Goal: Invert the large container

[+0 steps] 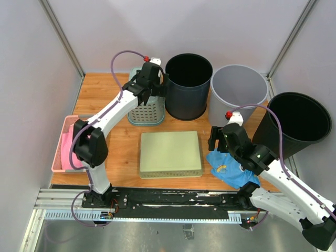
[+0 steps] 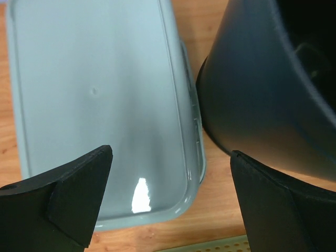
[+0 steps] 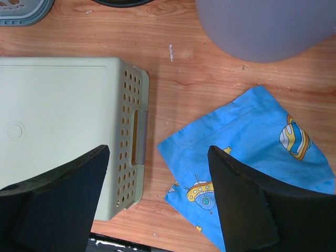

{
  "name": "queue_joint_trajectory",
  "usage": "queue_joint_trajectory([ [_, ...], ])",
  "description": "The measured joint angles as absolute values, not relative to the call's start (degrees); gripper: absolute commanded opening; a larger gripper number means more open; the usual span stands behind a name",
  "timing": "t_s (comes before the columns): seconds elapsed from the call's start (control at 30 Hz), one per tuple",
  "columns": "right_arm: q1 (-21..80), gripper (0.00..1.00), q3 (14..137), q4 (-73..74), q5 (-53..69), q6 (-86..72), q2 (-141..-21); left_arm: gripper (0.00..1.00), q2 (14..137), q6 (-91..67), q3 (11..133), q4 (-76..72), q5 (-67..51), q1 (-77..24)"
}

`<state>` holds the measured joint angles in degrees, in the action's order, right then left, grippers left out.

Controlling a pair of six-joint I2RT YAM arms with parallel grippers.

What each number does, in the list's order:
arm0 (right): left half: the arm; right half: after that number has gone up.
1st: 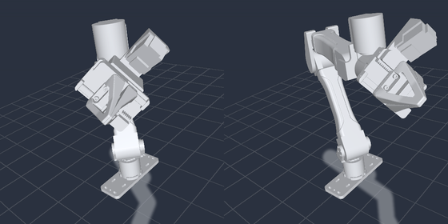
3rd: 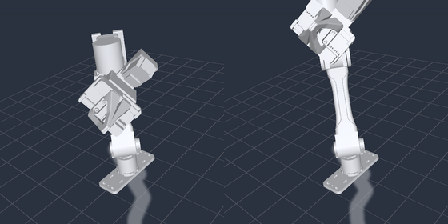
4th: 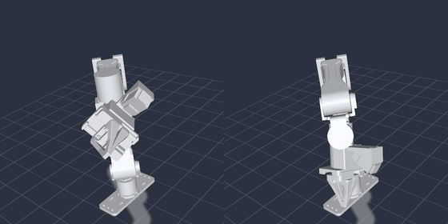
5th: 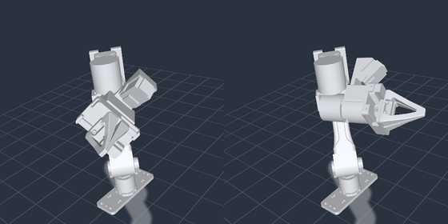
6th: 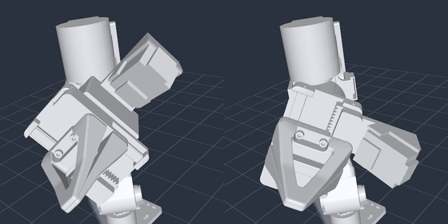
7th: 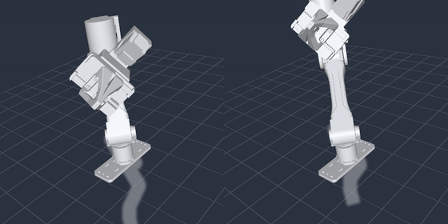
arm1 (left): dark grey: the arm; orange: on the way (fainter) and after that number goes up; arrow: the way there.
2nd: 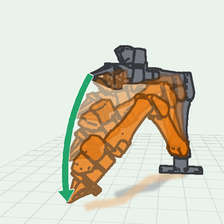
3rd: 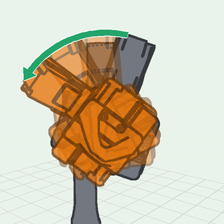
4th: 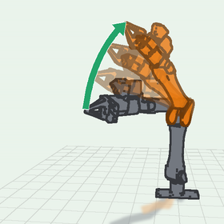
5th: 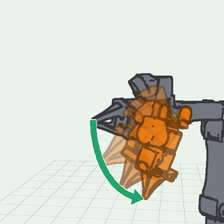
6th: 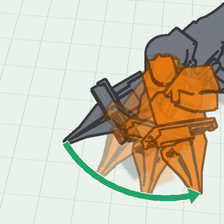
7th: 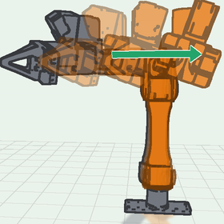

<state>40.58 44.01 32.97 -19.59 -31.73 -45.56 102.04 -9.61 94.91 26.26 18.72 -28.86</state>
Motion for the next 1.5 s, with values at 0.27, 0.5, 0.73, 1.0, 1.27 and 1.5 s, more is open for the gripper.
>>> queue_joint_trajectory([
  [0.27, 40.58, 0.78, 43.66, 33.01, -19.59, -31.75, -44.51, 0.9, 107.04, -9.32, 94.8, 26.2, 25.93, -29.12],
  [0.5, 40.58, 0.78, 43.62, 33.17, -19.59, -31.75, -44.51, 0.86, 108.29, -10.11, 94.98, 25.98, 31.31, -27.46],
  [0.73, 40.58, 0.78, 43.62, 33.91, -19.68, -31.77, -43.46, 0.85, 110.54, -10.46, 97.89, 26.37, 32.56, -18.13],
  [1.0, 40.58, 0.78, 43.62, 34.61, -20.08, -31.77, -42.7, 0.92, 116.55, -10.15, 109.36, 31.88, 32.18, -11.31],
  [1.27, 40.58, 0.77, 43.62, 34.63, -21.43, -31.97, -42.65, 0.99, 110.37, -8.49, 114.63, 34.22, 34.02, -20.73],
  [1.5, 40.58, 0.77, 43.62, 34.63, -22.81, -31.94, -42.59, 0.99, 100.12, -2.74, 115.44, 28.08, 27.55, -34.85],
])
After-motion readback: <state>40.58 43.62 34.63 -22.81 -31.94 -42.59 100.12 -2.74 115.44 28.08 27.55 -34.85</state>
